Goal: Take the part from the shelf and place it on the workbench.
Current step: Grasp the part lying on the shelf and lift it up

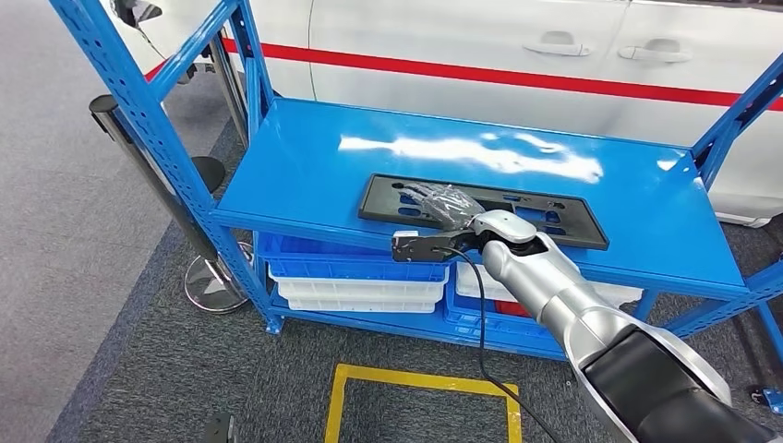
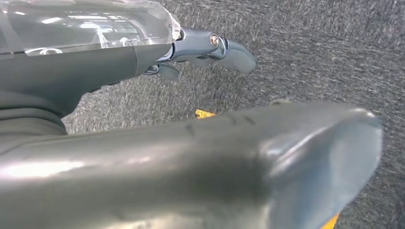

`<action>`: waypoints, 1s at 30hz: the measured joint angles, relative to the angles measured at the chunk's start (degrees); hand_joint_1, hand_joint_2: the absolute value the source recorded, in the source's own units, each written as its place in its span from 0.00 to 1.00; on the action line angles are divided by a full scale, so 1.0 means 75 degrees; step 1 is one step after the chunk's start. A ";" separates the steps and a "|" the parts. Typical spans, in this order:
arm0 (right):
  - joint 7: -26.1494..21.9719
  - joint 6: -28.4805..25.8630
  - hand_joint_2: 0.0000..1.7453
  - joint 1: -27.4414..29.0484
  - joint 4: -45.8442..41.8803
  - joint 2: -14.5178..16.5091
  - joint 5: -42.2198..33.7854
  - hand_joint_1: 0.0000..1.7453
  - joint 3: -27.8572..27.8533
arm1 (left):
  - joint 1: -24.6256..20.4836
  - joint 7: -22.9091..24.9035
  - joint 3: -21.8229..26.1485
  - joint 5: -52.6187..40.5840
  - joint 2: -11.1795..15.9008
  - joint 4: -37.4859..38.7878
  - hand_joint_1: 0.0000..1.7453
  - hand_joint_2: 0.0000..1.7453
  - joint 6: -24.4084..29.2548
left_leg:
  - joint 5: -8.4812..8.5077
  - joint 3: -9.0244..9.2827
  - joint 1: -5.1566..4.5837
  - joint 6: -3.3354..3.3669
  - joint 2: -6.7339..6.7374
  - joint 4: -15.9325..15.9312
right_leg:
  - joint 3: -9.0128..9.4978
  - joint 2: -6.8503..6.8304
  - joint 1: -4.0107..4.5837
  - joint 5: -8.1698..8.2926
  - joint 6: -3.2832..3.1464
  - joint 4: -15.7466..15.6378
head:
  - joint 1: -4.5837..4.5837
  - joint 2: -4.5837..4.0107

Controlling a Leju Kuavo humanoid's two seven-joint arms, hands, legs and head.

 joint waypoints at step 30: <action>0.0648 -0.0783 1.00 0.0337 0.0614 -0.0506 0.0146 0.00 -0.0508 | 0.0075 0.0157 0.0001 0.0164 0.0042 0.0000 0.00 0.00 0.0239 | 0.0138 -0.0078 0.0011 -0.0029 0.0011 -0.0035 | 0.0220 0.0015 0.0013 -0.0117 -0.0073 -0.0196 | 0.0008 0.0001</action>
